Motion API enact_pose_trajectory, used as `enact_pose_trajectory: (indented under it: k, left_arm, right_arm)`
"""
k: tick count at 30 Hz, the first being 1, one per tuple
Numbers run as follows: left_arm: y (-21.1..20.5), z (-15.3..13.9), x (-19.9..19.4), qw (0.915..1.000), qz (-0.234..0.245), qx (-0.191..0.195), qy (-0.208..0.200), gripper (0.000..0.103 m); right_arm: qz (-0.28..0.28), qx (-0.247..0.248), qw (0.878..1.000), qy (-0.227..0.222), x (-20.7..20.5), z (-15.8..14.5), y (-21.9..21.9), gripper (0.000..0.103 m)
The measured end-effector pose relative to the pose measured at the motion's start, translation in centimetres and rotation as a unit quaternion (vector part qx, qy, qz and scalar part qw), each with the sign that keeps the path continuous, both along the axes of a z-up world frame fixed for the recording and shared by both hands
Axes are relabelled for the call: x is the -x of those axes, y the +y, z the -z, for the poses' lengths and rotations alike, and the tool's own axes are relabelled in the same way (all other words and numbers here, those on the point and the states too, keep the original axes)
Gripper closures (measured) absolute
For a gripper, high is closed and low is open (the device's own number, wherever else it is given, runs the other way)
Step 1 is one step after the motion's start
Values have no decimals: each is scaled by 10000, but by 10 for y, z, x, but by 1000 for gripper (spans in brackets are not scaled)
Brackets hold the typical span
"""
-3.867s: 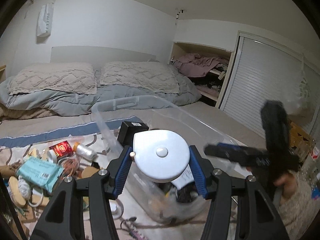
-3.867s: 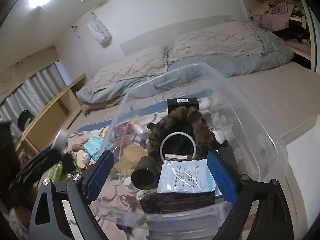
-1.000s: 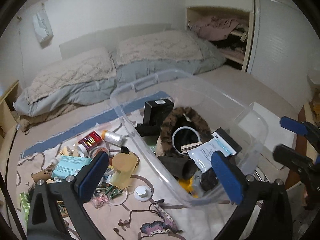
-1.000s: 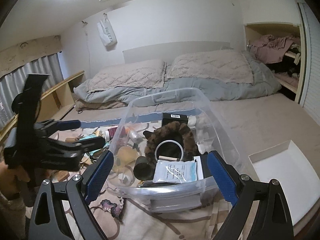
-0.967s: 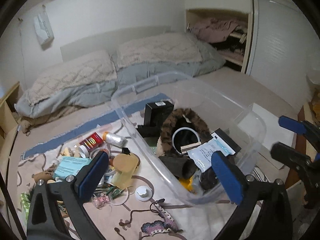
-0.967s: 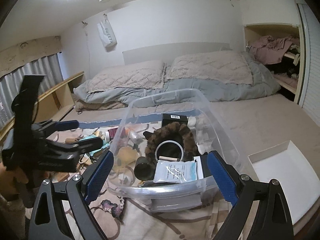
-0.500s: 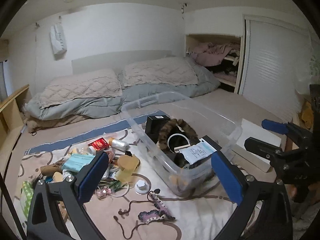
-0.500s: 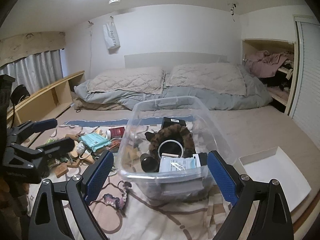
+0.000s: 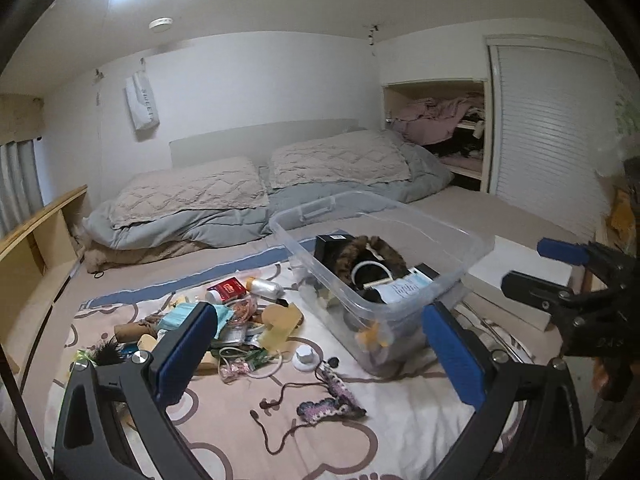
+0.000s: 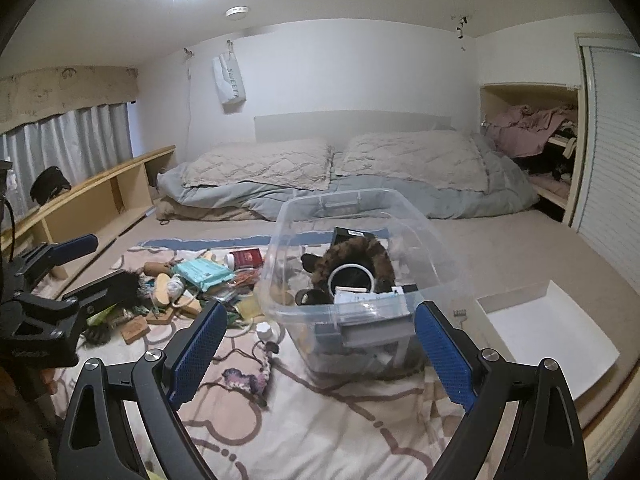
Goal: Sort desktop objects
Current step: 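Withdraw both open tools from the bin back over the bed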
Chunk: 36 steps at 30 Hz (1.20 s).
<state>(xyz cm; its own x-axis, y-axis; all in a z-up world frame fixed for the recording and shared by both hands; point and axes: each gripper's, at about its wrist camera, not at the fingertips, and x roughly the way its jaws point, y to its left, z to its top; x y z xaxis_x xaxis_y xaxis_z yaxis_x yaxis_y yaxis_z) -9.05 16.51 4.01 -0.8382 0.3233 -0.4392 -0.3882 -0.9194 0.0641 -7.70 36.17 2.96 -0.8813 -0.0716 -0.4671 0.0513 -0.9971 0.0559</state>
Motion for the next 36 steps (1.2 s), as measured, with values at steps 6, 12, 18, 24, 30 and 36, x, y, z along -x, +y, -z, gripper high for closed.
enact_pose_trajectory:
  k: [6,12,18,24,30,36]
  left_arm:
    - [-4,5,-12,9999,46,-55,-71,0]
    - [-7,9,-16,9998,31,-110,-141,0]
    - [-10,15,-14,9996,-5,-175,-214,0]
    - [-11,16,-13,9996,25,-172,-206,0]
    - [-13,19,-11,9994,22,-216,-260,0]
    - [-13,20,-10,9995,35,-208,-237,0]
  right_arm:
    - [132,-29,9999,-13,-12,6,-2,8]
    - [178,-113,9998,-26,-19,11,-4,8]
    - [188,-128,9997,-14,-23,12,-6,8]
    - [190,-209,9996,-23,-23,13,-10,7]
    - [195,-190,9996,-42,-23,13,-10,7]
    - [190,-187,9996,-95,-22,15,-11,7]
